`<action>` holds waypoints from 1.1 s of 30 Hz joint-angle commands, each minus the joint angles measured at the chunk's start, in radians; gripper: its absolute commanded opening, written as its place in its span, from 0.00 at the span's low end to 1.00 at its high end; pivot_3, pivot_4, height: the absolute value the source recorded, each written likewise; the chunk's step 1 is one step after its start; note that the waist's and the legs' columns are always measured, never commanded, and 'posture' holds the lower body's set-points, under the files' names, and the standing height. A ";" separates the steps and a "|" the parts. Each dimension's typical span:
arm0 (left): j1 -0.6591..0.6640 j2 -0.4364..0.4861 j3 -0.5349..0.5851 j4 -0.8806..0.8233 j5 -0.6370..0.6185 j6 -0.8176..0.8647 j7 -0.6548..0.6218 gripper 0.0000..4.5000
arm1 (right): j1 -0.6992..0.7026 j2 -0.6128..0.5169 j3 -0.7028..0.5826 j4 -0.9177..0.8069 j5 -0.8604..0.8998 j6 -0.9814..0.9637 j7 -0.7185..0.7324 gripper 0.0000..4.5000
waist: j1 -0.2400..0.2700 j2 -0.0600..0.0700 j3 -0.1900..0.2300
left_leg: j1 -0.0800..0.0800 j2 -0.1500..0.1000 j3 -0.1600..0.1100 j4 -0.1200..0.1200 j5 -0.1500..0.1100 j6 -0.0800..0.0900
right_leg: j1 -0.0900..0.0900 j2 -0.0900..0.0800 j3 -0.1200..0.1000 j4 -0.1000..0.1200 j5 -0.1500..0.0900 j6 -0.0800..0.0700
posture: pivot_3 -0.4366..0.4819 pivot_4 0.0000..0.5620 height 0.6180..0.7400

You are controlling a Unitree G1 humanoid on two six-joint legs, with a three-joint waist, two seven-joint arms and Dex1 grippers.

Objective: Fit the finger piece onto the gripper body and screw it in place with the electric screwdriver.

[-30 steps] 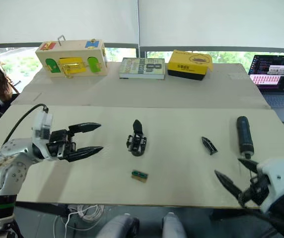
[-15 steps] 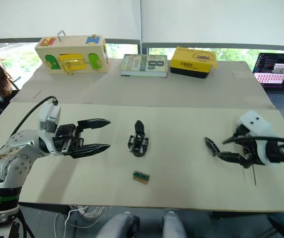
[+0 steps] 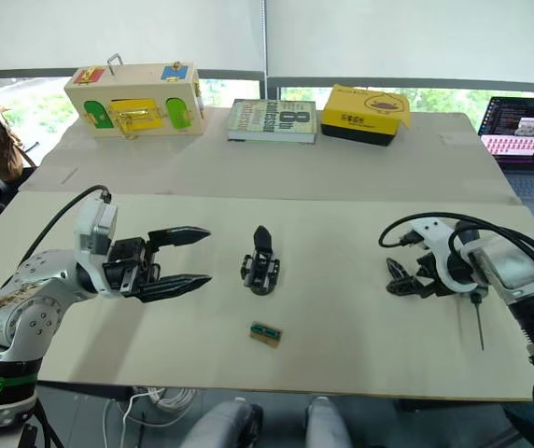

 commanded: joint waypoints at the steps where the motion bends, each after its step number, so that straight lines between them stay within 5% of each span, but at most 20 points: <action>1: -0.007 0.005 0.025 -0.039 -0.016 -0.012 0.003 0.98 | -0.015 0.011 0.016 0.022 -0.057 -0.007 0.039 1.00 | 0.000 0.000 0.000 | 0.000 0.000 0.000 0.000 0.000 0.000 | 0.000 0.000 0.000 0.000 0.000 0.000 | 0.48 0.27 1.00; 4: -0.013 0.012 0.025 -0.034 -0.015 -0.011 -0.003 1.00 | -0.013 0.027 0.023 0.031 -0.085 -0.007 0.055 0.84 | 0.000 0.000 0.000 | 0.001 0.000 0.000 0.000 0.001 -0.001 | 0.000 0.000 0.000 0.001 0.001 -0.001 | 0.48 0.27 1.00; 11: -0.023 0.010 0.028 -0.024 -0.020 -0.002 0.003 1.00 | 0.053 0.034 -0.044 -0.037 -0.092 -0.030 0.079 0.26 | 0.000 0.000 0.000 | 0.003 0.001 0.000 0.000 0.002 -0.003 | 0.001 0.002 0.000 0.002 0.002 -0.002 | 0.48 0.27 1.00; 17: -0.048 -0.058 0.089 -0.020 -0.121 0.079 0.160 1.00 | 0.210 0.053 -0.357 -0.263 -0.041 -0.235 0.013 0.25 | 0.000 0.000 0.000 | 0.002 0.001 0.000 0.000 0.002 -0.003 | 0.000 0.004 0.001 0.003 0.002 -0.001 | 0.48 0.27 1.00; 21: -0.109 -0.187 0.129 -0.021 -0.181 0.113 0.410 1.00 | 0.246 0.246 -0.552 -0.567 -0.024 -0.441 -0.171 0.25 | -0.006 0.000 0.000 | 0.002 0.002 0.000 0.001 0.003 -0.005 | 0.000 0.004 0.002 0.004 0.004 -0.002 | 0.48 0.27 1.00; 27: -0.212 -0.370 0.135 -0.030 -0.226 0.118 0.688 1.00 | 0.164 0.467 -0.345 -0.739 -0.210 -0.630 -0.367 0.25 | -0.002 -0.002 0.000 | 0.004 0.003 0.000 0.002 0.007 -0.011 | 0.001 0.007 0.002 0.004 0.009 -0.003 | 0.48 0.27 1.00; 33: -0.239 -0.452 0.096 -0.031 -0.241 0.115 0.756 1.00 | 0.105 0.619 -0.194 -0.710 -0.319 -0.696 -0.443 0.25 | -0.002 -0.002 0.000 | 0.003 0.001 0.001 0.002 0.013 -0.012 | 0.001 0.010 0.003 0.003 0.013 -0.002 | 0.48 0.27 1.00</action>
